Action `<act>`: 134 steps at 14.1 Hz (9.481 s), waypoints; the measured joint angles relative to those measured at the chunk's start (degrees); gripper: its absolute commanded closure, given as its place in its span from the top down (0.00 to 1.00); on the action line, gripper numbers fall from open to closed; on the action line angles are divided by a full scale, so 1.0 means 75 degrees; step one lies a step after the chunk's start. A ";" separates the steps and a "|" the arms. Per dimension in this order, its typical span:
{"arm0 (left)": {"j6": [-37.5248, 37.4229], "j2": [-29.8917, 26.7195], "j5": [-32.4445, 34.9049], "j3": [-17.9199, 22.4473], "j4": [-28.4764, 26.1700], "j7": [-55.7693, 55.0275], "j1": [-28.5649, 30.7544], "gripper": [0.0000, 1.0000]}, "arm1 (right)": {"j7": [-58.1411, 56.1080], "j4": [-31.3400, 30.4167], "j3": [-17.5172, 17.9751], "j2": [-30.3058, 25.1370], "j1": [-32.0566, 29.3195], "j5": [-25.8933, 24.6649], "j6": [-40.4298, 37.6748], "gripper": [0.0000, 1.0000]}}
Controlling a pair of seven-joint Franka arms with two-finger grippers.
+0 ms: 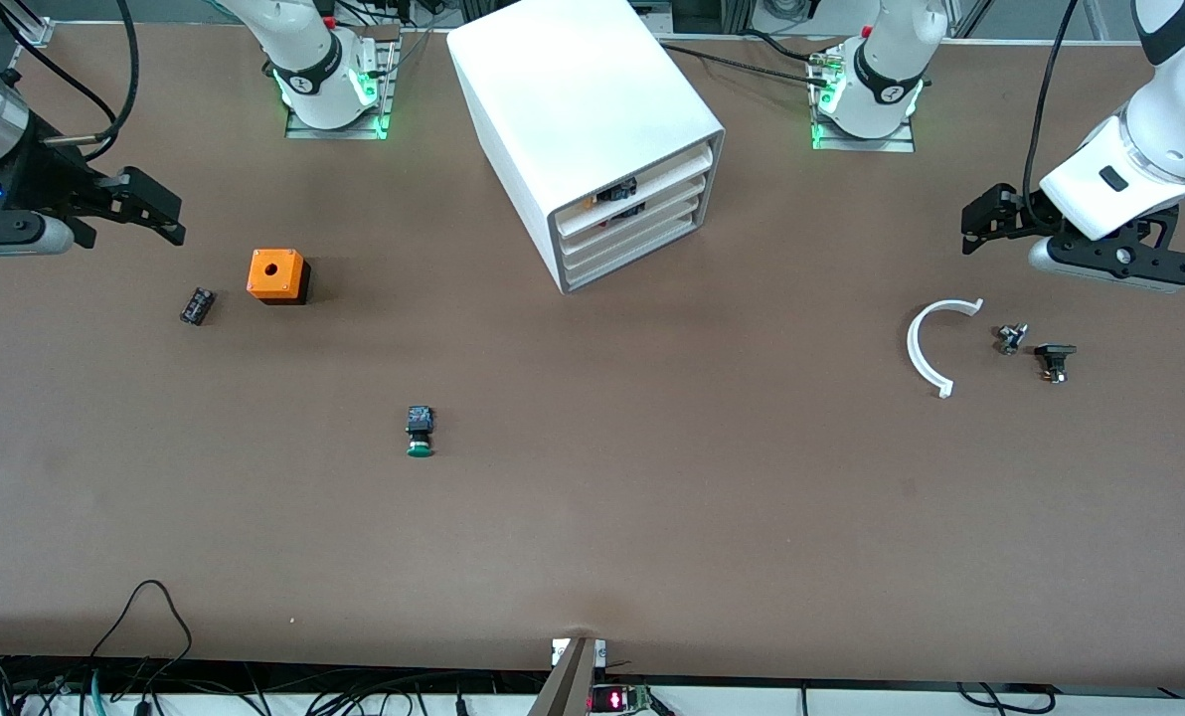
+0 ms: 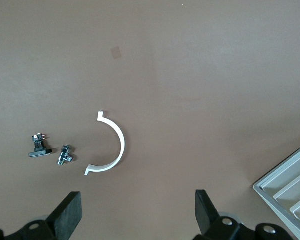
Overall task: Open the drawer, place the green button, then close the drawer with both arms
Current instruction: 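Move the right gripper toward the green push button, then grasp the green push button with the right gripper while the left gripper approaches the cabinet, then pull the cabinet's lowest drawer open with the left gripper, then carry the green button into the open drawer with the right gripper, then release the button in the drawer and lift the right gripper away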
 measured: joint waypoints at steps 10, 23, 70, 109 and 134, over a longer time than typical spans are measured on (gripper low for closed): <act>-0.0647 0.0091 -0.0367 0.0014 -0.0004 0.0000 0.0013 1.00 | -0.0003 -0.0033 0.0007 0.1234 0.0042 0.0340 0.0561 1.00; -0.1614 0.1129 -0.3293 0.0008 -0.0175 0.1551 0.0071 1.00 | 0.0507 -0.0037 0.0020 0.3485 0.1107 0.0430 0.3240 1.00; 0.0567 0.5286 -1.0508 -0.0444 -0.3910 0.8973 -0.1576 0.00 | 0.3035 0.3182 0.0011 0.5579 0.1769 0.0432 0.2107 0.00; -0.1711 0.3553 0.0260 -0.0420 0.2707 0.0107 -0.0103 1.00 | 1.4764 0.3269 0.0051 0.6708 0.6197 0.0747 0.5136 0.00; 0.4194 0.2165 0.0793 -0.0899 -0.1618 -0.5227 -0.0477 0.98 | 0.9293 0.4058 -0.0251 0.5536 0.3677 0.1406 0.2252 1.00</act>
